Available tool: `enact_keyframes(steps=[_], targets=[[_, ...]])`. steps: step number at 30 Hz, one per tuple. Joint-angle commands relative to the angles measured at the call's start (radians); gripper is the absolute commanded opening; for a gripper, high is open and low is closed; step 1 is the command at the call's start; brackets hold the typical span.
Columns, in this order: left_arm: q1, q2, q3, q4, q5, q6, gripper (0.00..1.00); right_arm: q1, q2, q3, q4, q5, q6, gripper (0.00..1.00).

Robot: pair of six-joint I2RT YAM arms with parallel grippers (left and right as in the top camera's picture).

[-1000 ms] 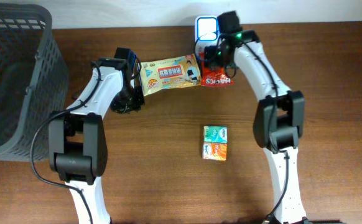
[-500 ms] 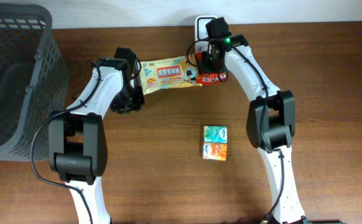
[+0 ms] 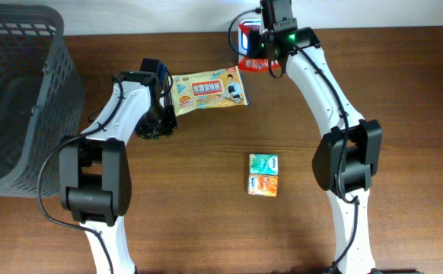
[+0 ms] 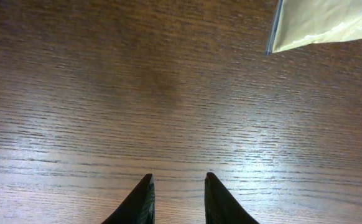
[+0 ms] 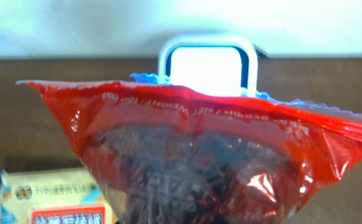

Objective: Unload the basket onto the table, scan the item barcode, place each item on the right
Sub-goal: 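Hold the red bag against the scanner face with the right gripper, then carry the red bag right and drop it at the table's right edge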

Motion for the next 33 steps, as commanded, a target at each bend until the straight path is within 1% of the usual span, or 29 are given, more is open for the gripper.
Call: enact_keyframes(steps=[1,5,9,13,16,18,20,23,26,30,33], targets=[[0.002,0.01,0.021,-0.001,-0.007,0.016,0.25,0.005,0.004,0.007,0.12,0.008,-0.009,0.04],[0.002,0.01,0.021,-0.002,-0.007,0.016,0.25,0.005,0.061,0.007,0.206,0.016,-0.008,0.04],[0.002,0.01,0.021,-0.001,-0.007,0.016,0.25,0.003,0.09,0.007,0.216,0.015,-0.005,0.04],[0.002,0.01,0.021,-0.007,-0.007,0.016,0.25,-0.02,0.034,0.007,0.167,0.016,-0.005,0.04],[0.002,0.01,0.021,-0.008,-0.007,0.016,0.25,-0.082,-0.068,0.007,0.076,0.071,0.076,0.04],[0.002,0.01,0.021,-0.008,-0.007,0.016,0.25,-0.145,-0.133,0.007,0.004,0.121,0.134,0.04],[0.002,0.01,0.021,-0.008,-0.007,0.016,0.25,-0.241,-0.185,0.007,-0.086,0.127,0.167,0.04],[0.002,0.01,0.021,-0.008,-0.007,0.016,0.25,-0.399,-0.205,0.007,-0.246,0.126,0.205,0.04],[0.002,0.01,0.021,-0.008,-0.007,0.016,0.25,-0.547,-0.181,0.006,-0.397,0.128,0.204,0.04],[0.002,0.01,0.021,-0.008,-0.007,0.016,0.25,-0.74,-0.116,-0.003,-0.549,0.127,0.205,0.04],[0.002,0.01,0.021,-0.008,-0.007,0.016,0.25,-0.835,-0.068,-0.011,-0.599,0.118,0.204,0.04]])
